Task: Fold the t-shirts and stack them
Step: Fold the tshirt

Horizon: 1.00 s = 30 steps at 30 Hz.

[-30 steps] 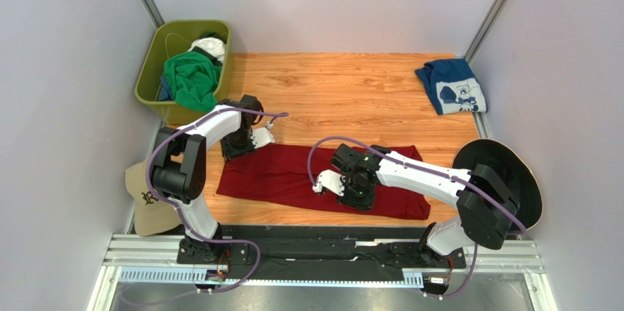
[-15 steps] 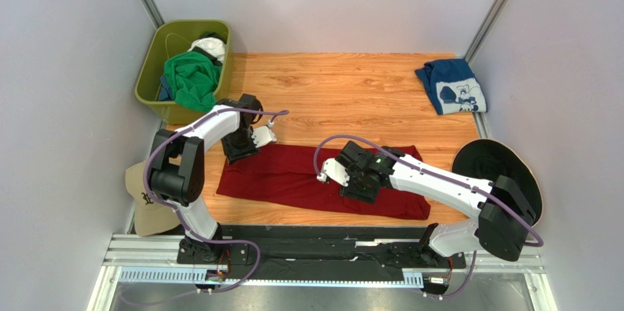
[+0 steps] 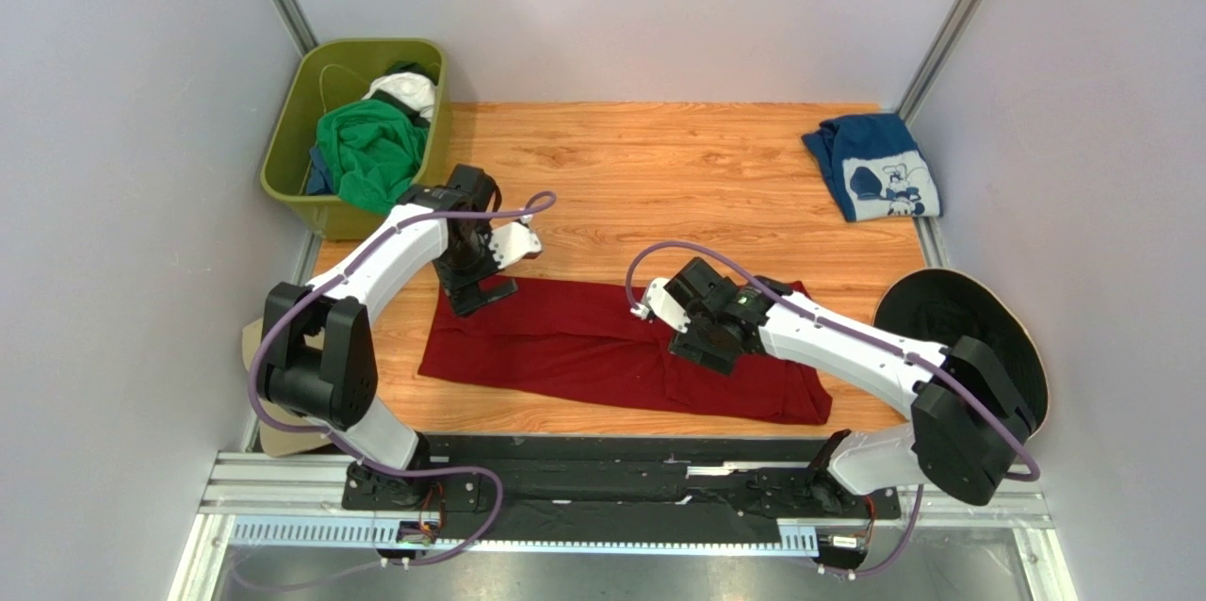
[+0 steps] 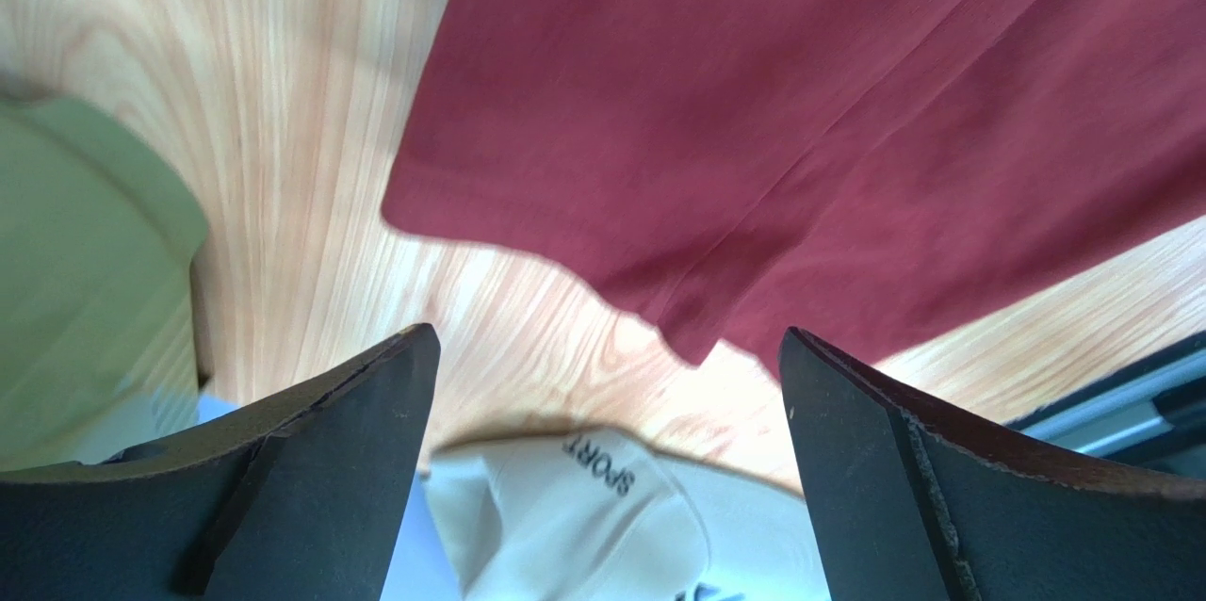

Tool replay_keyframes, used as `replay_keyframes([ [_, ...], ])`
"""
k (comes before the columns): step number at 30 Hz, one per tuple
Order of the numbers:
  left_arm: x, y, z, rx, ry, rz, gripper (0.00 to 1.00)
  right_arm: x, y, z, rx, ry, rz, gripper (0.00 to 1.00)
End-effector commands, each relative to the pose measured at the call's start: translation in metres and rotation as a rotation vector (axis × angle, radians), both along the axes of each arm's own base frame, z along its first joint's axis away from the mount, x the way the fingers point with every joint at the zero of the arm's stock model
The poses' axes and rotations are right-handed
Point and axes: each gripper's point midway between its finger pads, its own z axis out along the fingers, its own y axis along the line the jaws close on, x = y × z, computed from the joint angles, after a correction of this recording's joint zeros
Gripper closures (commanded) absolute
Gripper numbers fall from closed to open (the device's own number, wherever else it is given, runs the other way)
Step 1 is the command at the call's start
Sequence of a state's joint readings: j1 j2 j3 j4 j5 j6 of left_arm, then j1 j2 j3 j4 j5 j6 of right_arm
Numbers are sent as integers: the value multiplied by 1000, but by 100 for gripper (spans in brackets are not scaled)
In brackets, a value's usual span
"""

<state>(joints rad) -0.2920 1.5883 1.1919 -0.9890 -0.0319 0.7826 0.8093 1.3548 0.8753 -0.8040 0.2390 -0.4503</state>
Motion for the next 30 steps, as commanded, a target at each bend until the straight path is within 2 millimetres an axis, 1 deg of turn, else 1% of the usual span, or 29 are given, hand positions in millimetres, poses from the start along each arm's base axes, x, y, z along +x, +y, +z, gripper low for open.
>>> replay_keyframes([
  [1,-1,-25,0,-95,-40,-49,1,38,-7,-2,-11,-138,-80,28],
  [2,-6,-29,-5,-90,-37,-71,1,42,-8,-1,-14,-153,-85,25],
  [4,-1,-32,-8,-83,-74,-97,1,54,-13,-2,-17,-182,-112,24],
  [5,-4,-34,-12,-84,-77,-108,1,57,-14,-2,-18,-188,-115,24],
  [10,0,-39,-18,-83,-93,-130,1,65,-22,-12,-40,-180,-134,23],
  [16,2,-37,-25,-66,-86,-131,1,65,-23,-16,-41,-171,-130,23],
  [22,-7,-38,-39,-49,-52,-146,1,61,-28,-19,-58,-165,-124,23],
  [26,-4,-42,-45,-51,-63,-161,1,61,-30,-23,-67,-161,-125,23],
  [27,-1,-38,-45,-25,-76,-160,1,61,-30,-25,-71,-158,-125,23],
  [30,3,-40,-44,-20,-89,-169,1,61,-30,-25,-64,-159,-128,23],
])
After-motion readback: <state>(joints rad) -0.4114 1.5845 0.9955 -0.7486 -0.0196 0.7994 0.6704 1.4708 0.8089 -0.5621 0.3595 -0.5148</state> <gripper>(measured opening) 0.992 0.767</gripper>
